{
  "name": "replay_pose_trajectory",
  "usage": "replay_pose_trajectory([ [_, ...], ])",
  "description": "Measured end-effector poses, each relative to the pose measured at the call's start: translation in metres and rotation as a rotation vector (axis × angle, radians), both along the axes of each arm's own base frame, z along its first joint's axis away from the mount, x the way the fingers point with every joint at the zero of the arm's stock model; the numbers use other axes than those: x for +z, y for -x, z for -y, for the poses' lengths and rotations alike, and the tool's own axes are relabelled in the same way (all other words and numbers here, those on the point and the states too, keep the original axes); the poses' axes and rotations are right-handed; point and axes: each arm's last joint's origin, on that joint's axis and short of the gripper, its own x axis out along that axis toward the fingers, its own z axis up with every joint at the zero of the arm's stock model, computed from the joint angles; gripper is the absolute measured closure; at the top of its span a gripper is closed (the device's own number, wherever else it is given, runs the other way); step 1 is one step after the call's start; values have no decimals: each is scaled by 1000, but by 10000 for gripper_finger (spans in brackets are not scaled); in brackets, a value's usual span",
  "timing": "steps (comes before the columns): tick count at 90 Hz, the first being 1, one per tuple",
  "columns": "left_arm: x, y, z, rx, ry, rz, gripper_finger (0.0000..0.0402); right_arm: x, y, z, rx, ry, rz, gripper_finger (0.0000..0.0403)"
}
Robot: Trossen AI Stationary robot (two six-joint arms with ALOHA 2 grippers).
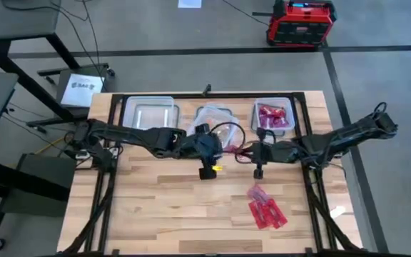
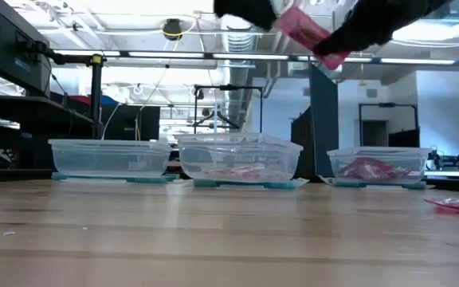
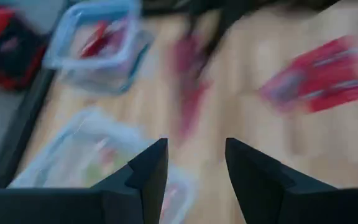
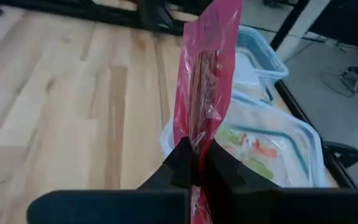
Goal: Sort candy
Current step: Put the top right red candy into the left transparent bin
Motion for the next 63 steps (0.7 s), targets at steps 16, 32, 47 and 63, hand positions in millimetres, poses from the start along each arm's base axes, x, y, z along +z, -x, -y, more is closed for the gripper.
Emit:
replay_pose_trajectory([
  [16,10,-1,-1,-9,-11,55,256,4,0,0,1,2,34,402],
  [32,12,-2,-4,5,-16,75,256,8,-1,-8,45,17,74,403],
  [47,12,-3,-9,49,-38,82,256,9,0,-13,64,10,84,403],
  [63,14,-4,-11,38,-17,99,256,10,0,-13,64,8,92,403],
])
